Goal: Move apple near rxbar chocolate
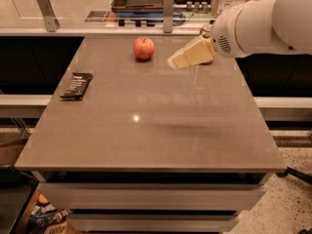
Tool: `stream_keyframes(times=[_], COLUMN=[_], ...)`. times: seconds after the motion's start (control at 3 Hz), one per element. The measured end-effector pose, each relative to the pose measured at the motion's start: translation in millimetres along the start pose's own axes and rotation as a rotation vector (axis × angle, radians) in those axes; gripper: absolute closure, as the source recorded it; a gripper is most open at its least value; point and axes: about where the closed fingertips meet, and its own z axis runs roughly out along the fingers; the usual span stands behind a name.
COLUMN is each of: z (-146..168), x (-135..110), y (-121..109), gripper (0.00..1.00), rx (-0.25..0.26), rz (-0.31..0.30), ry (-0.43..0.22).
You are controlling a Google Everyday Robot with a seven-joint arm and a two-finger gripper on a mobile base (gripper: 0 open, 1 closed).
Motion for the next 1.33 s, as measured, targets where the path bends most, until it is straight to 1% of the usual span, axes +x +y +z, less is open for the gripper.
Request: stream_keyframes(times=[0.33,0.67,1.0,1.33], z=[24,49,73,102], x=[1,-8,-21,-33], y=[-1,-7,-9,-6], gripper=[0.00,0.00,0.00,0.00], rx=[0.034,0.074,0.078,0.044], rz=[0.024,0.054,0.070,0.084], ry=[-0.036,-0.116,-0.179,-0.221])
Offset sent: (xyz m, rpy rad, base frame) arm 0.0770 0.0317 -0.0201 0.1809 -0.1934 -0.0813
